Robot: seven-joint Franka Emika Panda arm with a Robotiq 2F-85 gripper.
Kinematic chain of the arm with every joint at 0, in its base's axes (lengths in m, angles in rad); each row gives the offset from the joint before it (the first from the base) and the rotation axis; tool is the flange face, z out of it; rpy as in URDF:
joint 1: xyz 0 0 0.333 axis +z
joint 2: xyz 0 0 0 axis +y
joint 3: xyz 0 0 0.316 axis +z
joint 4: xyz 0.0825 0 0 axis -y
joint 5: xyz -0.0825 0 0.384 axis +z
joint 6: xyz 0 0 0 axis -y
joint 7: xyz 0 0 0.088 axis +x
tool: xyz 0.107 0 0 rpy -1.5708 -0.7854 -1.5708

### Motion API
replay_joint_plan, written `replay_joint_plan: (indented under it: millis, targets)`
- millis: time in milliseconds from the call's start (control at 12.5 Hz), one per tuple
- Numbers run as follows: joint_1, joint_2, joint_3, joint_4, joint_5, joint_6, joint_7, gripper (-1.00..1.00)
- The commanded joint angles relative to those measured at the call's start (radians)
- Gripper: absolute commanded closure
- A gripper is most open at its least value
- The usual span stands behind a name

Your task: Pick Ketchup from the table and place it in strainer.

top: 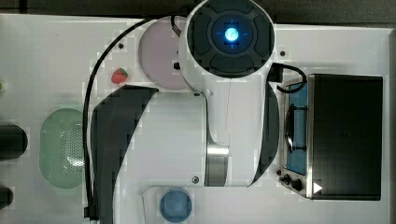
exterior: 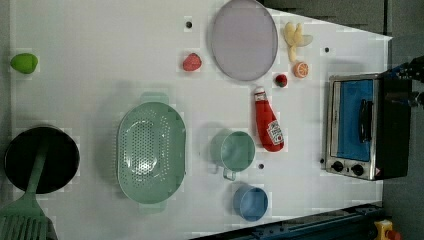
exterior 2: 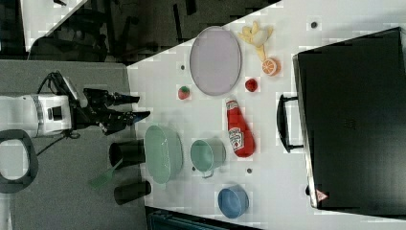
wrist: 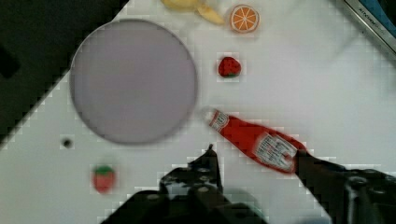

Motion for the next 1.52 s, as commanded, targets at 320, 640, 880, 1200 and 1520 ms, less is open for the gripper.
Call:
replay_joint_plan:
  millis: [320,640,880,1200,1520]
  targets:
    - [-0.104,-0.272,0.066,-0.165,0.001,-0.164,-0.010,-1.00]
    - [-0.103,-0.202,0.083,-0.240,0.001,-0.128,-0.012,-1.00]
    - [-0.103,-0.128,0.100,-0.302,0.001,0.007,-0.147,-1.00]
    - [-0.103,-0.037,0.104,-0.388,0.001,0.221,-0.592,-1.00]
    - [-0.104,0.027,0.102,-0.479,0.001,0.423,-0.951,-1.00]
